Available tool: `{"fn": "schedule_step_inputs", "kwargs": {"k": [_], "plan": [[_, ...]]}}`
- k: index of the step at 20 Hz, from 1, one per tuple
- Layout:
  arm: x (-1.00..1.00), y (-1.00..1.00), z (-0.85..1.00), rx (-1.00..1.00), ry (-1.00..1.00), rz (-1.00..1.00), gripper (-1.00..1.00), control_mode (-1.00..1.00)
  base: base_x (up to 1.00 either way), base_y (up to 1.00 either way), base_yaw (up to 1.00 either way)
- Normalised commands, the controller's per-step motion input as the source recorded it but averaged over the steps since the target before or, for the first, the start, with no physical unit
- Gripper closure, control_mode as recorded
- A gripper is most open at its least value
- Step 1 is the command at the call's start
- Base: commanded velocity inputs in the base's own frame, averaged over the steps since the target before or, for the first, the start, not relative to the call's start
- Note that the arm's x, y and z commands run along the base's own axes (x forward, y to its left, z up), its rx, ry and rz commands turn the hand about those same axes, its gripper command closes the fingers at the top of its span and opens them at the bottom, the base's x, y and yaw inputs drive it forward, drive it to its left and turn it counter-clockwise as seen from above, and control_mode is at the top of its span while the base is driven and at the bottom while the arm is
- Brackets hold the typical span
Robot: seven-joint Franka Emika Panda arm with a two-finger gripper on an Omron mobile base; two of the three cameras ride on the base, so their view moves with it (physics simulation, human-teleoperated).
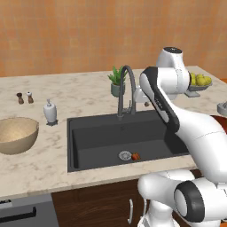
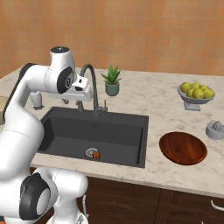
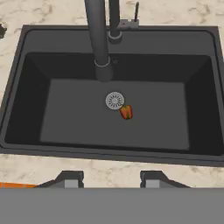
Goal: Pick the bell pepper from the sink and place it in the bowl. Then pick the bowl and place it in the microwave. Then close the microwave door and press the start button.
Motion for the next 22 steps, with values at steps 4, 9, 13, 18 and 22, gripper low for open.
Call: {"fn": "schedule_step_inputs", "kwargs": {"k": [4,9,13,18,22], "plan": [[-0.13,0.01,-0.42,0.0,0.01,0.0,-1.0,-1.0,0.0,0.0,0.0],[-0.18,-0.25,-0.96,0.02,0.01,0.0,-1.0,-1.0,0.0,0.0,0.0],[0.04,-0.68,-0.8,0.14,0.01,0.01,-1.0,-1.0,0.0,0.0,0.0],[0.14,-0.37,-0.36,0.06,0.0,0.03,-1.0,-1.0,0.0,0.0,0.0],[0.39,0.0,-0.33,0.0,0.16,0.0,-1.0,-1.0,0.0,0.0,0.0]]}}
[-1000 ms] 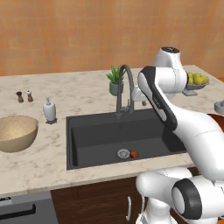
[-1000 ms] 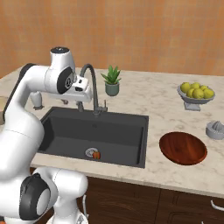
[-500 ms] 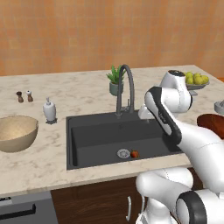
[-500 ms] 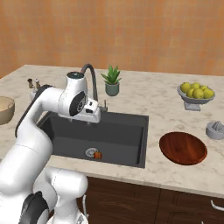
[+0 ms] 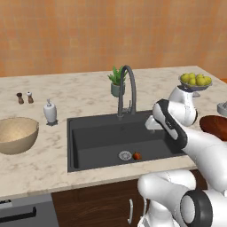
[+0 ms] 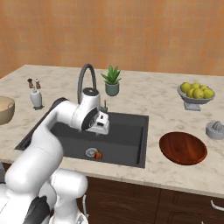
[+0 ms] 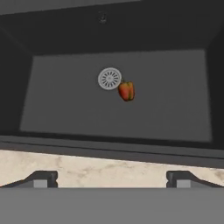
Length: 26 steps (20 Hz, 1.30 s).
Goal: Pick the bell pepper from the sink and place it in the bowl. Then pick the bowl and place it in the microwave. Then close the microwave door and press the start button.
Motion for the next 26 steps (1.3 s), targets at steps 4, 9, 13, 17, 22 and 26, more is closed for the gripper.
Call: {"fn": "schedule_step_inputs", "kwargs": {"k": [4,9,13,17,22,26], "plan": [[0.43,-0.18,-0.44,0.01,0.15,0.0,-1.0,-1.0,0.0,0.0,0.0],[0.32,-0.38,-0.43,0.09,0.12,0.0,-1.0,-1.0,0.0,0.0,0.0],[0.41,-0.08,-0.31,0.02,0.13,0.0,-1.0,-1.0,0.0,0.0,0.0],[0.32,0.0,-0.22,0.02,0.09,0.0,-1.0,-1.0,0.0,0.0,0.0],[0.27,0.0,-0.31,0.01,0.06,0.0,-1.0,-1.0,0.0,0.0,0.0],[0.25,0.0,-0.34,0.0,0.02,0.0,-1.0,-1.0,0.0,0.0,0.0]]}}
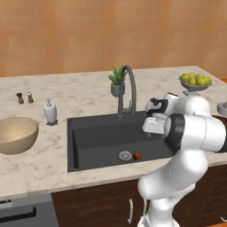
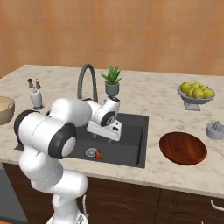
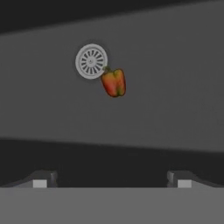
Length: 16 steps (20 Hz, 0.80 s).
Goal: Pick the bell pepper from the sink and place it in the bowl. Then pick the bowl and place it in the microwave. Then close the microwave door and press the start button.
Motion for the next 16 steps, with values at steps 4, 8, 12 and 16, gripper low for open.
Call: {"fn": "schedule_step_inputs", "kwargs": {"k": [4,8,12,16], "plan": [[0.16,0.04,-0.32,-0.01,0.0,0.0,-1.0,-1.0,0.0,0.0,0.0],[0.03,0.21,-0.44,-0.03,0.0,0.0,-1.0,-1.0,0.0,0.0,0.0],[0.11,0.3,-0.36,-0.06,-0.02,0.0,-1.0,-1.0,0.0,0.0,0.0],[0.06,0.08,-0.31,-0.01,0.0,0.0,-1.0,-1.0,0.0,0.0,0.0]]}}
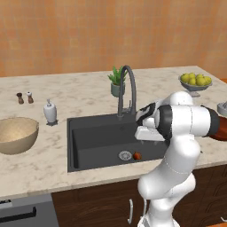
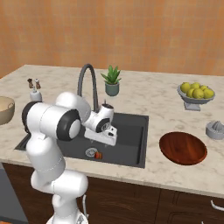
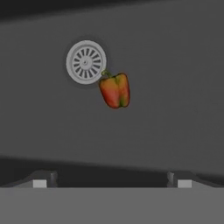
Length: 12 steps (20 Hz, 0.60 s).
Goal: Pick the bell pepper from the sink and place it in the bowl. Then pick the bowl and place it in the microwave. Then close the microwave door and press the start button.
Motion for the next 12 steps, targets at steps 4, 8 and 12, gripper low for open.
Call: {"fn": "schedule_step_inputs", "kwargs": {"k": [4,8,12], "plan": [[0.03,0.0,-0.42,0.0,0.0,0.0,-1.0,-1.0,0.0,0.0,0.0],[0.13,0.01,-0.33,0.0,0.0,0.0,-1.0,-1.0,0.0,0.0,0.0],[0.15,0.0,-0.25,0.0,0.0,0.0,-1.0,-1.0,0.0,0.0,0.0]]}}
